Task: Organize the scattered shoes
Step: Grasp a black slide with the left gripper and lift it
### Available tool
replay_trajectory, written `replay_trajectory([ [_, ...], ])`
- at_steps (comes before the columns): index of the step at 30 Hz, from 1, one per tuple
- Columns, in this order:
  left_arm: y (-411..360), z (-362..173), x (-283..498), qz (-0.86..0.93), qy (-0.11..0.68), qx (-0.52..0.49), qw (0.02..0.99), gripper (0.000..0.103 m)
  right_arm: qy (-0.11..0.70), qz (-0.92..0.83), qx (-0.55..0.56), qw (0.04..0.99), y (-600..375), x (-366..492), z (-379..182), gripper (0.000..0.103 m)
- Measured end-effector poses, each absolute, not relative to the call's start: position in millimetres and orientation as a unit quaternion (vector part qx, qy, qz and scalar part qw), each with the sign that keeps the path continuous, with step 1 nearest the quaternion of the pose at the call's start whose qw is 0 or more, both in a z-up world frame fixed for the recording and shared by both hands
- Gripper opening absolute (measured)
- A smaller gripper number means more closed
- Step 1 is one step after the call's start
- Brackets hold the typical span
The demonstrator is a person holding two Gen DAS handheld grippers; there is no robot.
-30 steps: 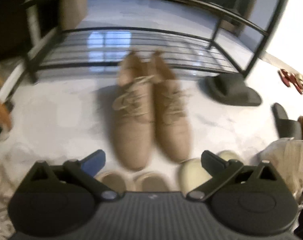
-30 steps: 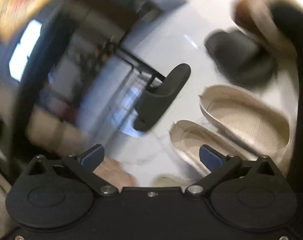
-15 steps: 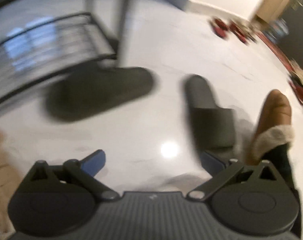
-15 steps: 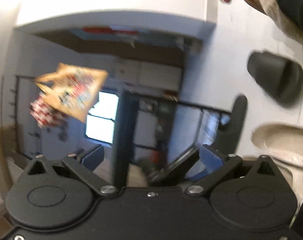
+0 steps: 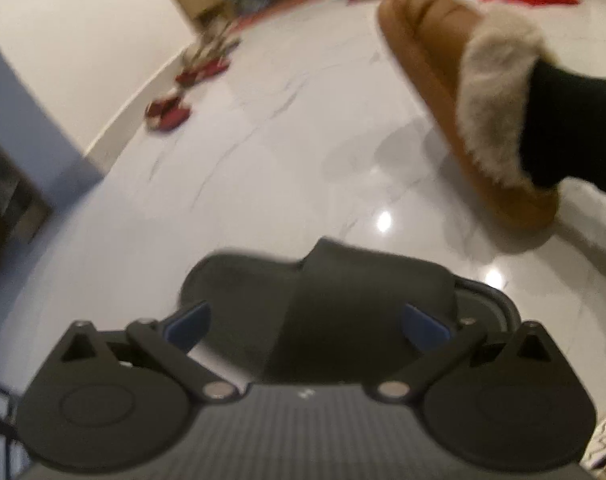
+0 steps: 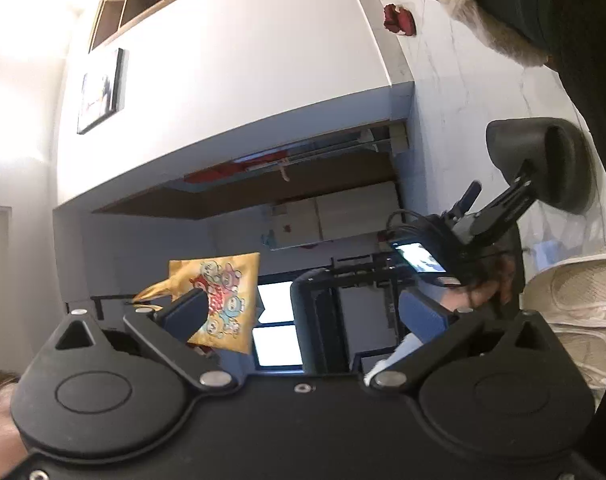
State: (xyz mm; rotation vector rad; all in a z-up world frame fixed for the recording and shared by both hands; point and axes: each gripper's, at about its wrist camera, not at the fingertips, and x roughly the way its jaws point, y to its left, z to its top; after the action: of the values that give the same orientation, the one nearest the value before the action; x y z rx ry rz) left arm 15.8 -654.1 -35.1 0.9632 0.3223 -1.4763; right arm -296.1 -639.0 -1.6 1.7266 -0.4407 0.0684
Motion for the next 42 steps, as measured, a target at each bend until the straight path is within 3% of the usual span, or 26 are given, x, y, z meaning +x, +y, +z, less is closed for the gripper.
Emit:
replay_trajectory([
  [4,-645,-39,17,-0.659,0.139,0.404,0.62,0.103,-0.192,0.034,0.763,0.616,-641,-293,-7,0.103],
  [9,-655,-45,17,-0.68,0.223,0.4,0.572,0.102,-0.192,0.032,0.766,0.613,-640,-294,-8,0.103],
  [13,-653,-63,-9,-0.646,0.159,0.479,0.572,0.099,-0.193,0.031,0.772,0.604,-641,-295,-11,0.103],
  [14,-655,-62,-10,-0.641,0.161,0.477,0.579,0.091,-0.193,0.03,0.774,0.602,-641,-295,-12,0.103],
  [25,-644,-8,6,-0.546,0.213,0.412,0.697,0.089,-0.193,0.014,0.773,0.604,-638,-297,-12,0.103],
  [36,-566,70,27,-0.51,0.208,0.366,0.75,0.089,-0.167,-0.02,0.766,0.62,-629,-287,-10,0.103],
  [42,-459,70,66,-0.544,0.24,0.354,0.722,0.089,-0.138,-0.04,0.757,0.638,-619,-277,-5,0.103],
])
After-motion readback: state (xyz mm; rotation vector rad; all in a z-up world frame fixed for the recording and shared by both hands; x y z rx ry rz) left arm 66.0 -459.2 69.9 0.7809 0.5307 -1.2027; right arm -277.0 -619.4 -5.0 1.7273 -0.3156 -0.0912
